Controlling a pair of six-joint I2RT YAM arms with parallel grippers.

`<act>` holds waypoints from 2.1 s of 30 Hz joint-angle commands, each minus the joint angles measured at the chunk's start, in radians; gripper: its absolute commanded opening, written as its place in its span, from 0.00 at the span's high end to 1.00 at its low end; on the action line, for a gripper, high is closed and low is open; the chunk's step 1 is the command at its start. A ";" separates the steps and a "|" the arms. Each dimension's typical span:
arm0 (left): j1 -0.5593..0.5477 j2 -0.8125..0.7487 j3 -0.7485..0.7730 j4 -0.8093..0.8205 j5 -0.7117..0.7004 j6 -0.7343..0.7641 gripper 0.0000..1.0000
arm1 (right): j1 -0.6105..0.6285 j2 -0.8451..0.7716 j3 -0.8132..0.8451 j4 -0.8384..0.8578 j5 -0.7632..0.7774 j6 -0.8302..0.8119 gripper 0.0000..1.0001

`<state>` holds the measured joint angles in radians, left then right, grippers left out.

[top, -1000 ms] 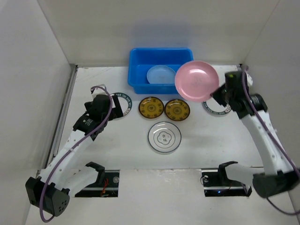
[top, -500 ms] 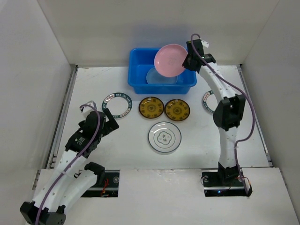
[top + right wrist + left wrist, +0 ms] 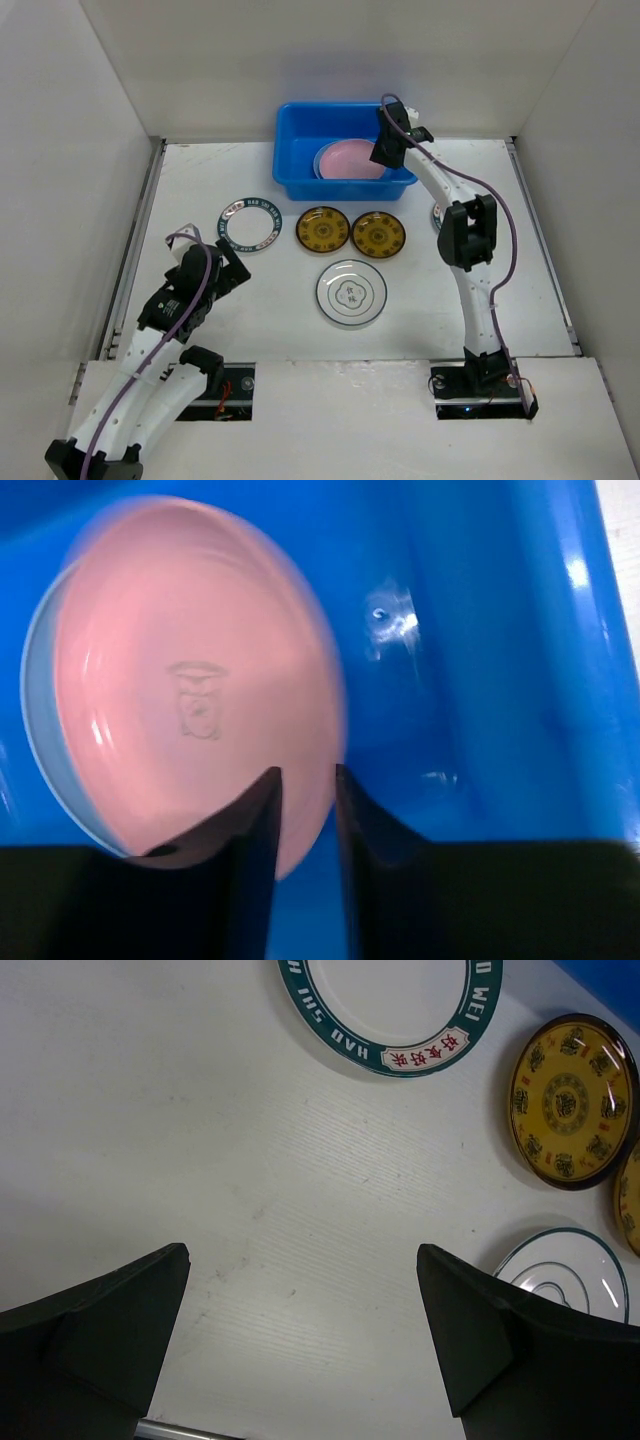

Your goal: Place the plates into the plastic bin on the countertop

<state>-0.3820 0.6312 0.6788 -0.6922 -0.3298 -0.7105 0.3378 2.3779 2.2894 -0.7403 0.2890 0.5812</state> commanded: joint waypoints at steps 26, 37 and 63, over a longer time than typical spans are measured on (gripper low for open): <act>0.472 0.511 -0.195 0.767 0.396 -0.251 0.15 | 0.181 -1.147 -1.002 0.318 0.041 -0.113 0.13; 0.467 0.714 -0.260 1.056 0.400 -0.368 0.49 | 0.172 -1.545 -1.305 0.225 0.042 -0.050 0.14; 0.570 0.558 0.100 0.772 0.433 -0.314 1.00 | 0.161 -1.689 -1.398 0.160 0.015 -0.049 0.14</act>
<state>0.1852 1.2434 0.5873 0.2211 0.1078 -1.0958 0.5045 0.7033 0.8993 -0.5774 0.3096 0.5243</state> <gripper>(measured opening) 0.043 0.867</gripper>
